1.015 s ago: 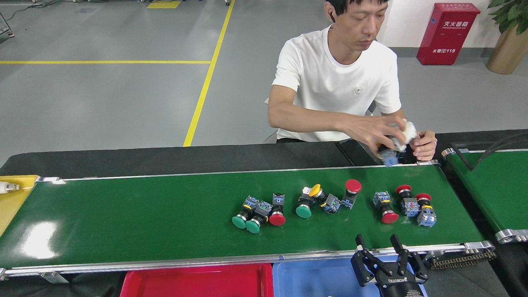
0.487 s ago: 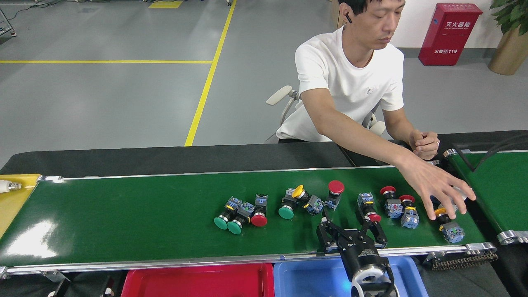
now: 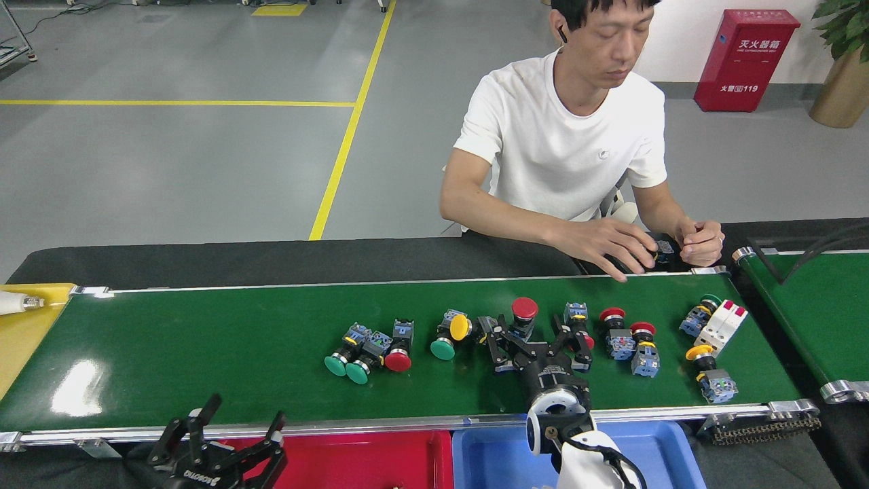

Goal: Pick switch part from conveyor to tray

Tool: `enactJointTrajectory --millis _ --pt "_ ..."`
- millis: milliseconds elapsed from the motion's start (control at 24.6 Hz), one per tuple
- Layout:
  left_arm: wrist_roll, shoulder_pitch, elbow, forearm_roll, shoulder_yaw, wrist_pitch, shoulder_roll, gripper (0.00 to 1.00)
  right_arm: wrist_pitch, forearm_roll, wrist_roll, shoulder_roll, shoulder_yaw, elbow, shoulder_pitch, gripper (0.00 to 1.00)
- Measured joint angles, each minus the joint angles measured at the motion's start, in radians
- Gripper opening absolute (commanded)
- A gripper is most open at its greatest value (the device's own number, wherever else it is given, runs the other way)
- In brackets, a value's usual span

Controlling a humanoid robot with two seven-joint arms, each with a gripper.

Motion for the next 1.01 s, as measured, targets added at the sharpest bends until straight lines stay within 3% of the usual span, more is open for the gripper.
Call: enactJointTrajectory --millis 122,406,528,690,812,934,974,1015 --pt "0.004 -0.040 0.048 -0.016 -0.038 0.013 0.000 1.00 -0.053 -0.003 0.000 0.000 0.001 0.017 -0.005 0.06" --pt "-0.001 -0.136 0.176 -0.022 -0.052 0.040 0.000 1.00 -0.121 -0.018 0.000 0.000 0.002 -0.006 -0.013 0.04" --pt "-0.001 -0.195 0.251 -0.022 -0.050 0.043 0.002 1.00 -0.163 -0.027 -0.002 -0.004 -0.001 -0.108 0.011 0.04" --pt "-0.005 -0.258 0.320 -0.022 -0.045 0.044 0.008 1.00 -0.255 -0.051 0.014 -0.050 -0.002 -0.321 0.126 0.05" --pt "-0.004 -0.292 0.365 -0.022 -0.045 0.044 0.021 0.99 -0.341 -0.053 0.033 -0.050 0.003 -0.434 0.203 0.06" --pt "0.000 -0.325 0.422 -0.022 -0.045 0.044 0.037 0.83 -0.429 -0.053 0.046 -0.050 0.055 -0.475 0.257 0.15" --pt "0.002 -0.340 0.441 -0.022 -0.045 0.045 0.039 0.74 -0.447 -0.053 0.051 -0.050 0.091 -0.476 0.264 0.20" --pt "0.006 -0.353 0.457 -0.019 -0.043 0.046 0.039 0.62 -0.459 -0.050 0.054 -0.050 0.128 -0.475 0.266 0.46"
